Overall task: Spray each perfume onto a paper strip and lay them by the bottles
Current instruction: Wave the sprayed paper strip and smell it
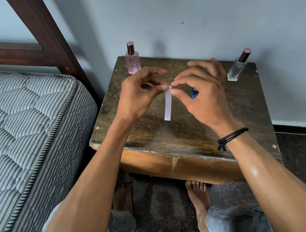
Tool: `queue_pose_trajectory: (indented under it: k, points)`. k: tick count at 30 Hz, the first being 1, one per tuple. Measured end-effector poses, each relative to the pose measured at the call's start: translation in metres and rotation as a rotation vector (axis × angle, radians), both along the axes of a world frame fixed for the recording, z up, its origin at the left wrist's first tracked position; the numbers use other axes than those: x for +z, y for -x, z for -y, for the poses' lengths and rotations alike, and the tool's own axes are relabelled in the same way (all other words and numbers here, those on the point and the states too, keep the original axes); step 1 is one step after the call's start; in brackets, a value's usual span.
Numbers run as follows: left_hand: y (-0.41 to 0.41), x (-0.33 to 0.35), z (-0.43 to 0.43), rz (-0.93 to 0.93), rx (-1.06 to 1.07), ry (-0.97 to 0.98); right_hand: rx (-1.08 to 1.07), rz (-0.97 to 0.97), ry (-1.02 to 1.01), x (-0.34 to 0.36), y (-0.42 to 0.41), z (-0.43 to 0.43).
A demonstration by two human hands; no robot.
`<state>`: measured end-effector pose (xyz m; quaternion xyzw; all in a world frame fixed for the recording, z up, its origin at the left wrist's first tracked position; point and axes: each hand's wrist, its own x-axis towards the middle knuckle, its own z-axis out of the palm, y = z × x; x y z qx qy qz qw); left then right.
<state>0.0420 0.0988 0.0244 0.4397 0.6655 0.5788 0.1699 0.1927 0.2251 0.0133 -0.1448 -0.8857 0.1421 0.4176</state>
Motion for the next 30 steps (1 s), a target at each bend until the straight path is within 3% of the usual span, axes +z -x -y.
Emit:
queue_pose_trajectory:
  k: [11,15,20,26,30]
  points:
    - [-0.001,0.003,0.001,0.004,-0.041,-0.021,0.004,-0.018,0.076,-0.002,0.004,0.001]
    - [0.009,-0.001,0.002,0.080,-0.075,0.113,-0.018,-0.055,0.137,0.000,0.004,-0.001]
    - [0.009,-0.012,-0.002,-0.014,-0.113,0.332,-0.031,-0.121,0.221,0.002,0.003,-0.003]
    - [-0.003,-0.016,-0.008,-0.044,-0.112,0.374,-0.062,-0.157,0.246,0.006,0.003,-0.001]
    - [-0.003,-0.016,-0.007,0.038,-0.090,0.346,-0.060,-0.173,0.271,0.009,0.003,0.000]
